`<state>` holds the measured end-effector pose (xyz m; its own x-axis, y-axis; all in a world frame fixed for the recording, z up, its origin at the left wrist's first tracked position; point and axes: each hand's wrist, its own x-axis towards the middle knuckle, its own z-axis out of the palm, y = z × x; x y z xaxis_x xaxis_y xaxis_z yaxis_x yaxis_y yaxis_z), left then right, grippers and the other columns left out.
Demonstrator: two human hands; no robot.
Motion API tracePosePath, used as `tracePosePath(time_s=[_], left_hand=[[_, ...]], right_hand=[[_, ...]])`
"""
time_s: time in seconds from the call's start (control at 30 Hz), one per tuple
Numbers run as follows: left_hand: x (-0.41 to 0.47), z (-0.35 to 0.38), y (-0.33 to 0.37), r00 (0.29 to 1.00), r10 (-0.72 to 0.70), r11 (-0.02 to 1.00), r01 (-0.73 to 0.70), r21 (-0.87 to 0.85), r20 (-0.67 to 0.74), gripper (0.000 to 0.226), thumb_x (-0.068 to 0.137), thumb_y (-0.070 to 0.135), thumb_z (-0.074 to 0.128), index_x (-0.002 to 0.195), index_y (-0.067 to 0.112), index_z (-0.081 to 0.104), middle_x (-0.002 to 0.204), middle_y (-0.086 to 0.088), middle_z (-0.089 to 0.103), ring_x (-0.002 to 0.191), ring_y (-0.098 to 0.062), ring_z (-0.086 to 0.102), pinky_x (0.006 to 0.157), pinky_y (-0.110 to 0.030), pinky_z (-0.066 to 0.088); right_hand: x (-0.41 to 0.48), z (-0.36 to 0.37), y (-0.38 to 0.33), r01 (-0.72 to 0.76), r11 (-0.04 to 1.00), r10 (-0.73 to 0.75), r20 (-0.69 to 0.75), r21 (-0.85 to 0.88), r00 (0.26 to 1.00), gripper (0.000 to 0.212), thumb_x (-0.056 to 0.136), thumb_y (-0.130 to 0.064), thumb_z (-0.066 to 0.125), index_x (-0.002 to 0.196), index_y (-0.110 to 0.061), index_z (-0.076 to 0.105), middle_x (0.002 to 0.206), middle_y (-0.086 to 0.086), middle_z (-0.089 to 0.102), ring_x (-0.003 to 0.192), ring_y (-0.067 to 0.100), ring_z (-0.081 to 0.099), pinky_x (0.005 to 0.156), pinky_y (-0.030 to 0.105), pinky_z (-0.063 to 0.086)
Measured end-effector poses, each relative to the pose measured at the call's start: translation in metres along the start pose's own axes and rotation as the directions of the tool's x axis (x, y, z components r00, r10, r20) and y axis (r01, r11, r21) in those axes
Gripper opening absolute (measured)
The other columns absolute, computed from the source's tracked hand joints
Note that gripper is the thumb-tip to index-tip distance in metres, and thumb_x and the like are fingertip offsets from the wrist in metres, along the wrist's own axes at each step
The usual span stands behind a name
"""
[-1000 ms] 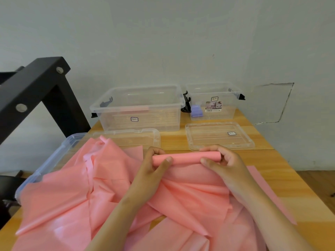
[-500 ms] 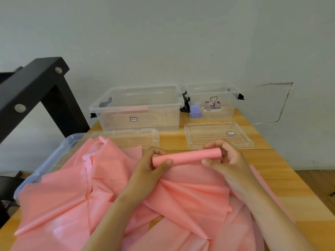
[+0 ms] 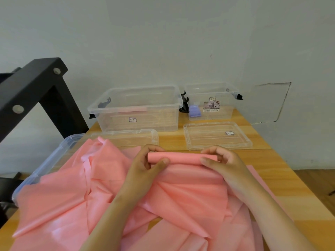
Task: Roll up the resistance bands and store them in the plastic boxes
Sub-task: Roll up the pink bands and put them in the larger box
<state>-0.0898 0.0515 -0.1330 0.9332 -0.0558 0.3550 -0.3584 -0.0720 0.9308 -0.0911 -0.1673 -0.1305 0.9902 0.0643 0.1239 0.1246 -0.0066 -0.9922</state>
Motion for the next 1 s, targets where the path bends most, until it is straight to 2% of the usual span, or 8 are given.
tracePosePath(time_s=[0.17,0.33,0.43,0.53,0.67,0.8,0.9,1.0], left_hand=[[-0.0011,0.0024,-0.0022,0.999,0.010,0.999,-0.008,-0.049,0.030,0.020,0.080,0.014,0.070,0.096,0.016,0.057,0.082,0.016,0.058,0.073,0.002,0.051,0.066,-0.011,0.041],[-0.0006,0.0037,-0.0037,1.000,0.001,0.997,0.000,-0.081,0.014,0.020,0.082,0.009,0.070,0.096,0.017,0.057,0.079,0.018,0.057,0.071,0.002,0.050,0.064,-0.010,0.041],[-0.0020,0.0046,-0.0035,0.999,-0.030,0.997,0.031,-0.066,0.010,0.016,0.087,0.008,0.064,0.099,0.016,0.056,0.085,0.009,0.055,0.071,0.001,0.048,0.065,-0.010,0.040],[-0.0037,0.0025,-0.0044,0.995,-0.075,0.995,0.071,0.065,0.068,0.020,0.091,0.032,0.059,0.105,0.018,0.056,0.096,0.007,0.055,0.081,0.005,0.051,0.074,-0.006,0.038],[-0.0029,0.0025,-0.0018,0.997,-0.054,0.997,0.050,0.061,0.059,0.012,0.089,0.017,0.064,0.098,0.015,0.056,0.086,0.009,0.053,0.071,0.004,0.047,0.066,-0.008,0.037],[-0.0006,0.0003,-0.0027,0.995,-0.098,0.993,0.097,-0.066,-0.010,0.023,0.082,0.005,0.071,0.098,0.016,0.057,0.079,0.006,0.052,0.063,-0.001,0.045,0.057,-0.012,0.038],[-0.0010,0.0015,-0.0016,0.994,-0.109,0.989,0.109,-0.101,0.006,0.027,0.081,-0.001,0.069,0.100,0.015,0.058,0.081,0.006,0.055,0.064,0.000,0.049,0.060,-0.010,0.041],[-0.0027,0.0035,-0.0019,0.992,-0.105,0.994,0.108,-0.030,0.067,0.013,0.089,0.010,0.061,0.101,0.012,0.057,0.088,0.007,0.057,0.074,0.005,0.052,0.069,-0.007,0.040]], right_hand=[[0.0008,-0.0022,-0.0025,-0.011,0.999,0.011,-0.013,-0.042,1.000,0.004,0.082,-0.019,0.071,0.085,-0.016,0.071,0.075,-0.009,0.069,0.070,0.002,0.063,0.065,0.012,0.045],[0.0014,-0.0016,0.0006,0.007,0.989,-0.007,0.000,-0.151,1.000,0.032,0.067,-0.056,0.076,0.085,-0.030,0.073,0.082,0.009,0.054,0.076,0.018,0.048,0.071,0.032,0.036],[0.0005,-0.0009,-0.0025,0.090,0.995,-0.091,-0.016,-0.031,0.996,0.022,0.071,-0.033,0.076,0.086,-0.018,0.071,0.079,0.004,0.067,0.075,0.009,0.059,0.069,0.021,0.044],[-0.0012,-0.0017,-0.0046,0.149,0.988,-0.149,-0.015,0.043,0.989,0.022,0.071,-0.011,0.080,0.089,-0.012,0.067,0.075,-0.011,0.067,0.070,0.001,0.061,0.061,0.012,0.046],[-0.0028,-0.0042,-0.0062,0.138,0.987,-0.141,0.028,0.084,0.990,0.018,0.067,-0.018,0.075,0.084,-0.021,0.068,0.077,-0.010,0.065,0.071,0.004,0.059,0.061,0.013,0.045],[-0.0023,-0.0042,-0.0037,0.076,0.992,-0.083,0.070,0.098,0.994,0.019,0.066,-0.019,0.076,0.084,-0.024,0.071,0.081,-0.008,0.067,0.075,0.006,0.061,0.065,0.017,0.047],[-0.0015,-0.0031,-0.0034,0.074,0.997,-0.075,0.016,0.030,0.997,0.018,0.069,-0.018,0.081,0.083,-0.026,0.073,0.084,-0.010,0.070,0.079,0.004,0.063,0.070,0.018,0.046],[-0.0024,-0.0031,-0.0059,0.134,0.991,-0.133,-0.030,0.018,0.991,0.020,0.074,-0.003,0.076,0.081,-0.021,0.072,0.078,-0.011,0.069,0.073,0.001,0.062,0.064,0.012,0.046]])
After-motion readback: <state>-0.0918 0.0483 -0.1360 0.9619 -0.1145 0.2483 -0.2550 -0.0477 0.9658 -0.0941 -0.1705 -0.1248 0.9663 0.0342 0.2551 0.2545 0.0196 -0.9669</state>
